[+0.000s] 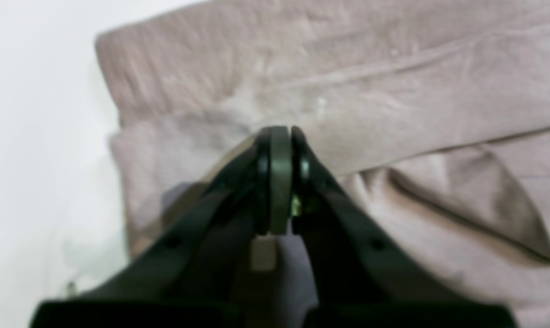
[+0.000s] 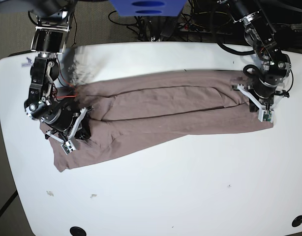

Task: Fold the T-shirt properly
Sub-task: 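Move the left gripper down to the strip end opposite the right gripper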

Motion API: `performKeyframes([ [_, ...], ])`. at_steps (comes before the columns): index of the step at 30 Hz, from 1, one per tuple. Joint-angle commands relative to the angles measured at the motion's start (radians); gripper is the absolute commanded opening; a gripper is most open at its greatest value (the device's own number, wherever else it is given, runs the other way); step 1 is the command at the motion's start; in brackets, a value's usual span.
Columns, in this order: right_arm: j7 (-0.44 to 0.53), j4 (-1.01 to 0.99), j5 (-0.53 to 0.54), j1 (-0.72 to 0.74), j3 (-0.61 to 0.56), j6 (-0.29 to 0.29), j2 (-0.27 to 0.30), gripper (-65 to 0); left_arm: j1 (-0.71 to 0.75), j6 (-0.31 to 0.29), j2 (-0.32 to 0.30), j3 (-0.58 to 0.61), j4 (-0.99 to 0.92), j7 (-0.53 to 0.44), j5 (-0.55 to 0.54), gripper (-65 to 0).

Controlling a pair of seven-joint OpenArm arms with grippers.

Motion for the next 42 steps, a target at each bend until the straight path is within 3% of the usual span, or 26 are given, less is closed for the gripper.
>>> performKeyframes([
  [1,-0.145,-0.046,-0.105,0.004,-0.007,-0.004,0.005,-65.0,-0.042,0.005,-0.008,0.000,0.000,-0.017,0.040,-65.0],
  [12,-0.153,-0.045,-0.105,0.033,-0.007,-0.004,0.005,-65.0,-0.135,0.005,-0.004,-0.002,-0.087,-0.016,0.153,-65.0],
  [26,-0.150,-0.045,-0.105,0.033,-0.007,-0.004,0.005,-65.0,-0.088,0.003,0.063,-0.006,0.199,-0.014,0.153,-65.0],
  [30,-0.150,-0.045,-0.105,0.033,-0.009,-0.004,0.005,-65.0,-0.085,-0.003,0.069,-0.006,0.239,0.030,0.152,-55.3],
  [34,-0.150,-0.046,-0.105,0.033,-0.009,-0.004,0.005,-65.0,-0.086,-0.012,0.049,-0.008,0.239,0.090,0.147,-40.3],
  [36,-0.149,-0.048,-0.105,0.033,-0.009,-0.004,0.005,-65.0,-0.085,-0.066,0.046,-0.011,0.239,0.110,0.122,-27.2],
  [38,-0.149,-0.048,-0.105,0.033,-0.009,-0.004,0.005,-65.0,-0.073,-0.117,0.046,-0.037,0.239,0.112,0.093,-18.6],
  [42,-0.149,-0.048,-0.105,0.033,-0.009,-0.004,0.005,-65.0,-0.059,-0.130,0.058,-0.115,0.238,0.112,0.020,-6.1],
])
